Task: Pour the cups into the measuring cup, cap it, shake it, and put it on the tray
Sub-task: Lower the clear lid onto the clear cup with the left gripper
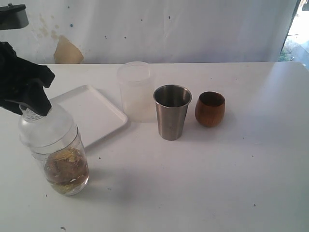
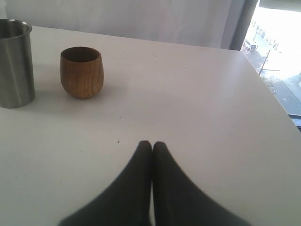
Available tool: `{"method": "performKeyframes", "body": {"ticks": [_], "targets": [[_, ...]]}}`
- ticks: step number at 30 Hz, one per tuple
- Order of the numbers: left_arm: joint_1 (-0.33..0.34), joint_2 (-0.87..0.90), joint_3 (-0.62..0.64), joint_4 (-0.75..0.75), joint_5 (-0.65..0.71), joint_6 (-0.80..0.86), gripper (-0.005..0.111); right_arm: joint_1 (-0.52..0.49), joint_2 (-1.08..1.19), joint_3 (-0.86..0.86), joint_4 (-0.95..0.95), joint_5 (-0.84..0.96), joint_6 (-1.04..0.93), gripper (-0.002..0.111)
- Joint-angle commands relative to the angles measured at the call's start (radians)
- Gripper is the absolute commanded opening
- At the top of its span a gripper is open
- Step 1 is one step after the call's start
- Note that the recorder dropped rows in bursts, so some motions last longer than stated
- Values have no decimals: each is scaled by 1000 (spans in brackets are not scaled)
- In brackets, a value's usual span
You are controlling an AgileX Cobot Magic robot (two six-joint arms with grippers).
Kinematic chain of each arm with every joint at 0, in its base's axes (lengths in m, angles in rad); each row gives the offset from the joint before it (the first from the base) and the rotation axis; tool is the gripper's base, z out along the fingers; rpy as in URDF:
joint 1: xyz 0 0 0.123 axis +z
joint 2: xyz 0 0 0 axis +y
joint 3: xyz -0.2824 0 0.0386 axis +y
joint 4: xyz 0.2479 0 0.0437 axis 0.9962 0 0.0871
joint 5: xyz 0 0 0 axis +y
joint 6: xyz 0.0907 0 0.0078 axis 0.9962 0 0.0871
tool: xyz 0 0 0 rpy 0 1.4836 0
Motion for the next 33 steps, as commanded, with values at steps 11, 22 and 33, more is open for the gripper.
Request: {"method": "performKeyframes", "body": {"ticks": [11, 22, 33], "targets": [[-4, 38, -4, -48, -13, 25, 0, 4, -4, 7, 0, -8, 3, 0], [-4, 53, -4, -50, -45, 55, 3, 4, -4, 7, 0, -8, 3, 0], [-4, 53, -4, -50, -33, 78, 58, 4, -4, 7, 0, -8, 3, 0]]}}
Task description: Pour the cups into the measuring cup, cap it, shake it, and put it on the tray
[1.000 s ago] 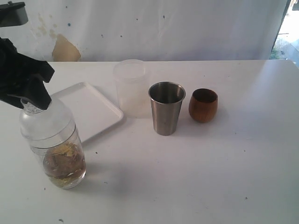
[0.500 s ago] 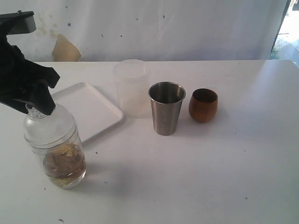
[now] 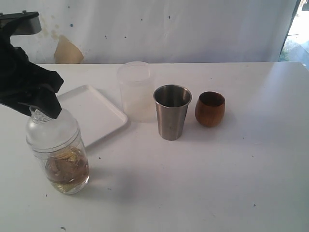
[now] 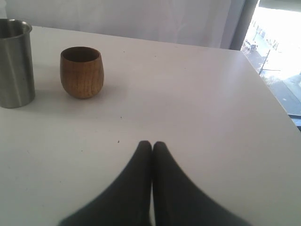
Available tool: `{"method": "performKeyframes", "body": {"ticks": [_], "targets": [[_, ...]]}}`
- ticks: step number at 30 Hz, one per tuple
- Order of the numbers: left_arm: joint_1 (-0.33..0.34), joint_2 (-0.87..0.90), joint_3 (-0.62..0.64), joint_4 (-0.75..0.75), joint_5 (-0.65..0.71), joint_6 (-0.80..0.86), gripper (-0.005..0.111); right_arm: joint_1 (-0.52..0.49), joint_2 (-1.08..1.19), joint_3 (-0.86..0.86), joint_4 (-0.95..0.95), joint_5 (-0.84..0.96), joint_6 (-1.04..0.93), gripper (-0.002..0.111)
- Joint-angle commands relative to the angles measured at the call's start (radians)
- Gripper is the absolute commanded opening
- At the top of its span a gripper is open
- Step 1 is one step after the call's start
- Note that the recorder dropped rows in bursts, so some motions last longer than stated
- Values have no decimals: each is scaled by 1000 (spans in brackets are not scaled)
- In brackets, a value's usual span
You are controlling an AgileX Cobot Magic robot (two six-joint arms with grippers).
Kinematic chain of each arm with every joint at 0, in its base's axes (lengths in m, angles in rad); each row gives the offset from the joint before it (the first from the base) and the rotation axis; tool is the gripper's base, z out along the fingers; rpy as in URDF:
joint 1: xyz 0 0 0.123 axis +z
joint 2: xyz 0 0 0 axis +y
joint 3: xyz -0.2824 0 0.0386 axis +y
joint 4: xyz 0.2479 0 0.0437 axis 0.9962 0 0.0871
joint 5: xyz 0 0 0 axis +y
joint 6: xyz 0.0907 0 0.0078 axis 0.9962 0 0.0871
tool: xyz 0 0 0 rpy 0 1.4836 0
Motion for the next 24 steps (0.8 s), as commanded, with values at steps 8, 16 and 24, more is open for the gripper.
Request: {"method": "performKeyframes", "body": {"ticks": [8, 16, 24], "targets": [[-4, -22, -6, -19, -12, 29, 58, 4, -4, 7, 0, -8, 1, 0], [-4, -100, -6, 6, -94, 40, 54, 4, -4, 7, 0, -8, 1, 0], [-4, -168, -6, -1, -86, 130, 0, 4, -4, 7, 0, -8, 1, 0]]}}
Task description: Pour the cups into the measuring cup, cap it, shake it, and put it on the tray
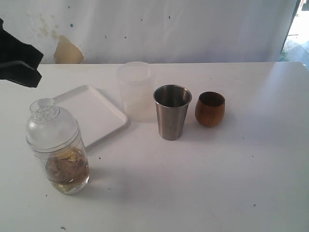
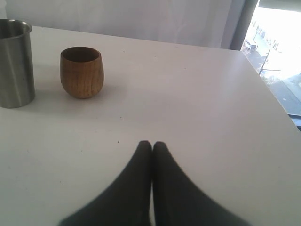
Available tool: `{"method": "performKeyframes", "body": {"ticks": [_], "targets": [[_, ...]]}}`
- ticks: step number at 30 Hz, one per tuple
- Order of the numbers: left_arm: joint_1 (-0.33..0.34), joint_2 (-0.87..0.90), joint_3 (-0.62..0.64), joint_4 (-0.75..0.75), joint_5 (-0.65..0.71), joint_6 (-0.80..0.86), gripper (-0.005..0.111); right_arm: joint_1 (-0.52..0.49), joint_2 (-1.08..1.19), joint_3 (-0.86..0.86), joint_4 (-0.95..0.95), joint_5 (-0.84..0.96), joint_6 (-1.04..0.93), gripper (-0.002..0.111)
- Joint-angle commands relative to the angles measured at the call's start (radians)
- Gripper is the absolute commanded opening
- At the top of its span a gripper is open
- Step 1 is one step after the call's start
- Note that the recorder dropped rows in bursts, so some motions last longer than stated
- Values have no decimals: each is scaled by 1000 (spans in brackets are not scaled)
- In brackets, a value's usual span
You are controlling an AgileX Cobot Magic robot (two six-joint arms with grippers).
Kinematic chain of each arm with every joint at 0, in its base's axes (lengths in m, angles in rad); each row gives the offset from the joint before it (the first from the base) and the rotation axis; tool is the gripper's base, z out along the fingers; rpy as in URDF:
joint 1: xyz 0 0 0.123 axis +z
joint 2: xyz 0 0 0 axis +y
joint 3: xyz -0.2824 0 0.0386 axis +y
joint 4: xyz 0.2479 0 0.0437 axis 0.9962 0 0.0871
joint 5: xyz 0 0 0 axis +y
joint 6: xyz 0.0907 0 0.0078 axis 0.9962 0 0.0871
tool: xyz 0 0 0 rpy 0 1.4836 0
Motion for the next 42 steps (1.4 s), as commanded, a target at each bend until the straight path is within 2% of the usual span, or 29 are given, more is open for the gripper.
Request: {"method": "performKeyframes", "body": {"ticks": [1, 7, 9, 13, 32, 42], "targets": [[-4, -14, 11, -18, -2, 48, 0, 4, -4, 7, 0, -8, 1, 0], [-4, -14, 129, -44, -85, 124, 0, 4, -4, 7, 0, -8, 1, 0], [-4, -14, 147, -87, -152, 161, 0, 4, -4, 7, 0, -8, 1, 0], [-4, -7, 152, -78, -199, 175, 0, 4, -4, 7, 0, -8, 1, 0], [-4, 53, 152, -40, -185, 169, 0, 4, -4, 7, 0, -8, 1, 0], [-4, 57, 152, -13, -76, 171, 0, 4, -4, 7, 0, -8, 1, 0]]}}
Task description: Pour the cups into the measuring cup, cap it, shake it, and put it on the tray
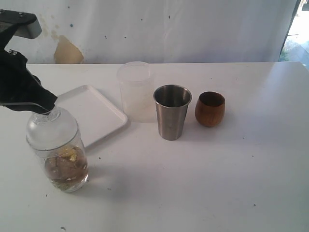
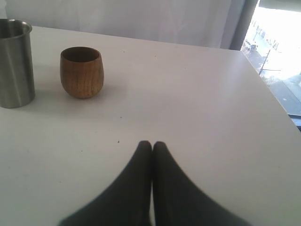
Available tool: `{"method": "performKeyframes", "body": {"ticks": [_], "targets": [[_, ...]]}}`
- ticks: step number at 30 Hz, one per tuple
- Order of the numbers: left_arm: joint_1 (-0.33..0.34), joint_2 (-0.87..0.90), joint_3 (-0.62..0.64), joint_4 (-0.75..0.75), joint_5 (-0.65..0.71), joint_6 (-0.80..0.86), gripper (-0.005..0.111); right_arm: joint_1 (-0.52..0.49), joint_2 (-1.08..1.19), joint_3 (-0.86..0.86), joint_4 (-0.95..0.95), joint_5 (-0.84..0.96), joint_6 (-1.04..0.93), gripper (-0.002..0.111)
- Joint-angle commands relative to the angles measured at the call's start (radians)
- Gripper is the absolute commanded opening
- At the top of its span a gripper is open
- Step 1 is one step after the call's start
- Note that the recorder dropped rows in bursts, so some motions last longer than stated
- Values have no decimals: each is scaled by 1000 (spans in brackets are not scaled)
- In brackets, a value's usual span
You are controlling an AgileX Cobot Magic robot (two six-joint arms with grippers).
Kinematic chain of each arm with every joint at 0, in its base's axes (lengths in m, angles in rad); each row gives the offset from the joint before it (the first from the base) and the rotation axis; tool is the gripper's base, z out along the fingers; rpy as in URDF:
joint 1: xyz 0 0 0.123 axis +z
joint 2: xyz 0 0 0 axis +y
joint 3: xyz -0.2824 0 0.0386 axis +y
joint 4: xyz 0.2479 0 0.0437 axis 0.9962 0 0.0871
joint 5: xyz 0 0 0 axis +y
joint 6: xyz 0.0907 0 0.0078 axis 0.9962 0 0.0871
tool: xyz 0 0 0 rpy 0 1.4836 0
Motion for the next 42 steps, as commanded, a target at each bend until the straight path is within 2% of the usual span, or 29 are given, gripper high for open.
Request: {"method": "performKeyframes", "body": {"ticks": [1, 4, 24, 42], "targets": [[-4, 2, 0, 38, 66, -1, 0, 4, -4, 7, 0, -8, 1, 0], [-4, 2, 0, 72, 82, -5, 0, 4, -4, 7, 0, -8, 1, 0], [-4, 61, 39, 57, 88, 6, 0, 4, -4, 7, 0, -8, 19, 0], [-4, 59, -163, 2, 140, 3, 0, 4, -4, 7, 0, -8, 19, 0]]}}
